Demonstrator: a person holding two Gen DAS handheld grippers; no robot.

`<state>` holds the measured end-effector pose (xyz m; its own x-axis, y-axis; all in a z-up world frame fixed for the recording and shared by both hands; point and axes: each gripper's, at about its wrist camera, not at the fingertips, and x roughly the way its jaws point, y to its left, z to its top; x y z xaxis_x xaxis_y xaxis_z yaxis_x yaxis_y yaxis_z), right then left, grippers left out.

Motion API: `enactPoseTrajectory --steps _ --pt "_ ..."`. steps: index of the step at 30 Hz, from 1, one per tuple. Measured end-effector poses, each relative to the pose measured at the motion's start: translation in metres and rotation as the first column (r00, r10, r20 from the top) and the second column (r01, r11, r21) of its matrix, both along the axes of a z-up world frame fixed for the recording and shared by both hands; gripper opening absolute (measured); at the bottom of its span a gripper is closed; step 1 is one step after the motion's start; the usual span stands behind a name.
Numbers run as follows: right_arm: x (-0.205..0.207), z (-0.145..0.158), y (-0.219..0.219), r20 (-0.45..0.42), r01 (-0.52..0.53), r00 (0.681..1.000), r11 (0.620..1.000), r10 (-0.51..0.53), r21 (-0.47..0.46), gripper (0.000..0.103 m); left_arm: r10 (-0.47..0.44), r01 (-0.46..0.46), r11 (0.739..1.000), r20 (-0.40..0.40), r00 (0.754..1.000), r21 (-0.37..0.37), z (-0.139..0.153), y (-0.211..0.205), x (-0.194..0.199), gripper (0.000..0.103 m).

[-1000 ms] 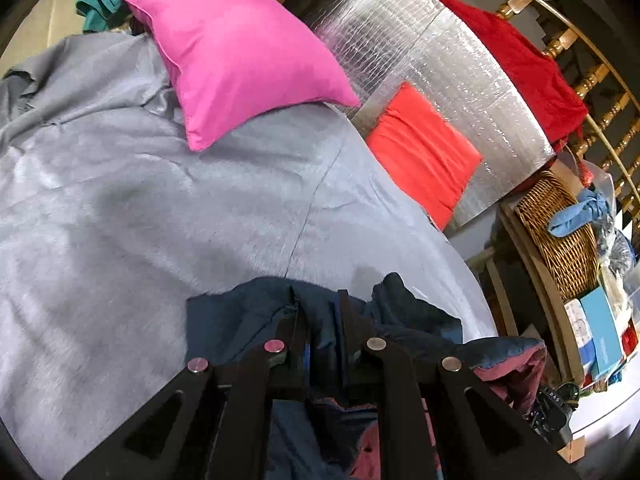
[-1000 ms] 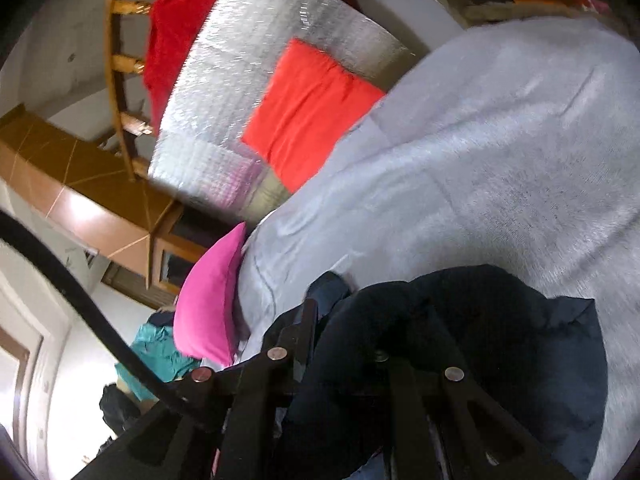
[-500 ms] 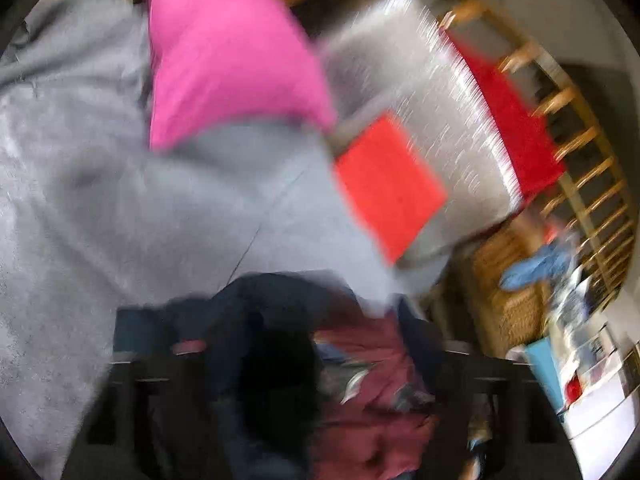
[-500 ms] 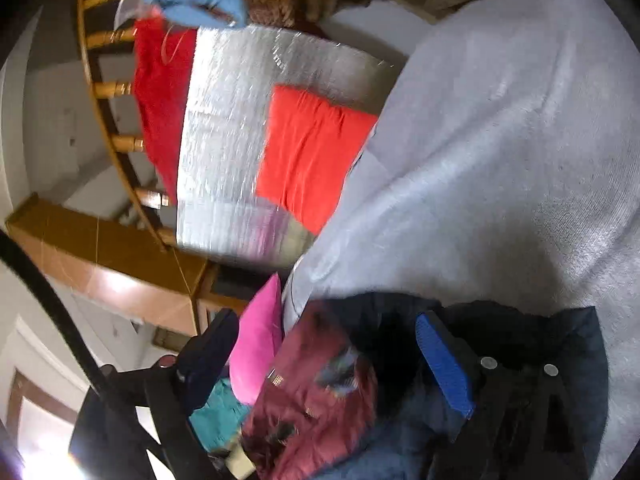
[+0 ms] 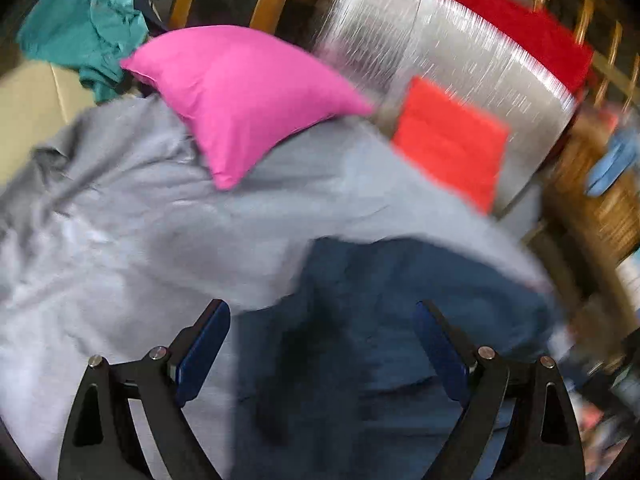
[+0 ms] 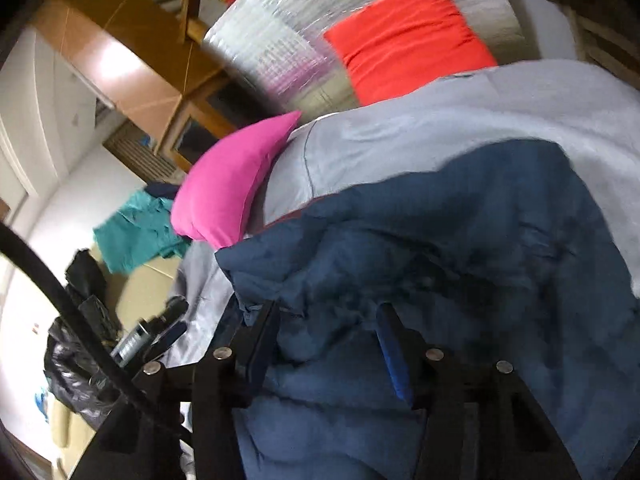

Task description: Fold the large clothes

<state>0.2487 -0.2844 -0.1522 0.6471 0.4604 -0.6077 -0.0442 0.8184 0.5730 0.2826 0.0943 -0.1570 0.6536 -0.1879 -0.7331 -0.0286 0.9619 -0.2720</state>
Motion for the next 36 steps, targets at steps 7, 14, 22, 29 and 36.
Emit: enactPoseTrajectory --steps 7,14,22,29,36 --pt "0.089 -0.031 0.050 -0.184 -0.002 0.983 0.990 -0.024 -0.140 0.055 0.028 0.002 0.965 -0.109 0.994 0.262 -0.027 0.000 0.013 0.093" --pt "0.113 -0.060 0.019 -0.276 0.109 0.955 0.994 -0.109 -0.016 0.053 0.030 -0.001 0.972 -0.121 0.992 0.236 -0.026 0.007 0.016 0.093" --pt "0.061 -0.030 -0.085 -0.185 0.363 0.908 0.926 -0.376 -0.099 0.053 0.066 -0.043 0.978 -0.111 0.992 0.203 -0.021 0.013 0.013 0.093" --pt "0.043 -0.056 -0.110 -0.248 0.458 0.840 0.876 -0.482 -0.150 0.033 0.075 -0.032 0.965 -0.156 0.985 0.260 -0.032 0.011 0.017 0.093" --pt "0.069 -0.003 0.027 -0.125 0.133 0.980 0.974 -0.157 -0.184 0.034 0.074 -0.043 0.965 -0.109 0.991 0.257 -0.023 0.015 0.012 0.093"
